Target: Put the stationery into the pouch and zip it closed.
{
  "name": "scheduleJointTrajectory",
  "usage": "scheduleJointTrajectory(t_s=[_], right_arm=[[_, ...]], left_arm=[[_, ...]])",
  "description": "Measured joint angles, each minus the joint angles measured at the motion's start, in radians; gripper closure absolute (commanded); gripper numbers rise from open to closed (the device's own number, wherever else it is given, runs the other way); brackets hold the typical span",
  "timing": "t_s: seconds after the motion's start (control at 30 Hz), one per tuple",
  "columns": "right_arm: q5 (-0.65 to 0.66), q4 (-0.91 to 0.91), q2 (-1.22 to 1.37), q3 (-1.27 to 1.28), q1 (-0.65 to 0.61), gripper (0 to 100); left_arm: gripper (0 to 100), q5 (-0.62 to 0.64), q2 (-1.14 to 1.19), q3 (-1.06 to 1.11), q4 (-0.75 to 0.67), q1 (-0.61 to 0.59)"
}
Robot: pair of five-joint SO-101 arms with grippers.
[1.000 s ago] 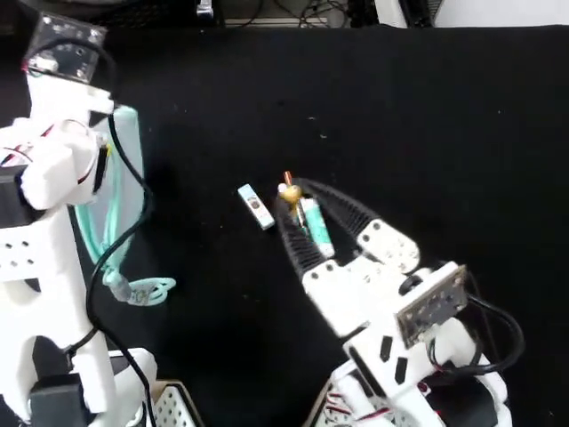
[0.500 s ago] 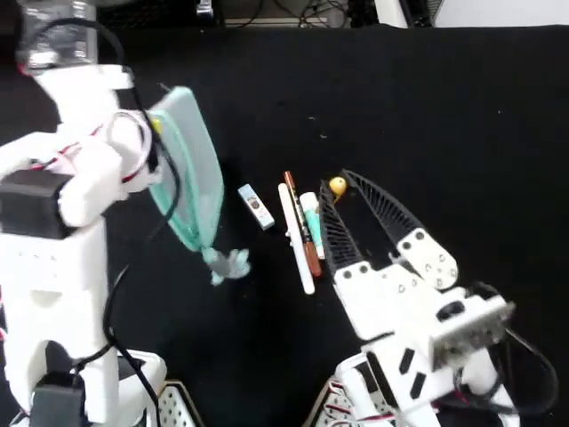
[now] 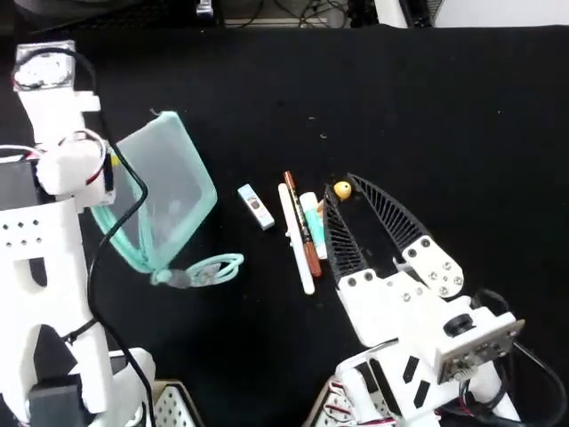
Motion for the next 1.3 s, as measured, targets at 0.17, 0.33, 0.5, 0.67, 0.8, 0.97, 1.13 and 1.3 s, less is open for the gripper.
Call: scheduleJointTrajectory(t_s=[0.17, 0.33, 0.5, 0.67, 0.8, 0.97, 1.13, 1.3], right_arm=[[0.000, 0.000, 0.000, 0.000, 0.002, 98.6], [0.000, 0.000, 0.000, 0.002, 0.002, 98.6], [0.000, 0.000, 0.000, 0.035, 0.000, 98.6], [0.000, 0.000, 0.000, 0.063, 0.002, 98.6], [0.000, 0.000, -0.008, 0.063, 0.002, 98.6], [0.000, 0.000, -0.009, 0.063, 0.000, 98.6], [0.000, 0.000, -0.009, 0.063, 0.000, 98.6], [0.000, 0.000, -0.009, 0.064, 0.000, 98.6]], left_arm=[[84, -0.265, 0.000, 0.002, 0.000, -0.026], [82, -0.407, 0.000, 0.002, -0.002, -0.086], [82, -0.443, 0.002, 0.003, -0.071, -0.140], [82, -0.446, 0.002, 0.009, -0.129, -0.169], [82, -0.451, 0.002, 0.009, -0.164, -0.169], [97, -0.440, 0.000, 0.066, -0.163, -0.144], [97, -0.215, 0.003, 0.216, -0.201, -0.058], [93, 0.135, 0.003, 0.236, -0.313, -0.003]])
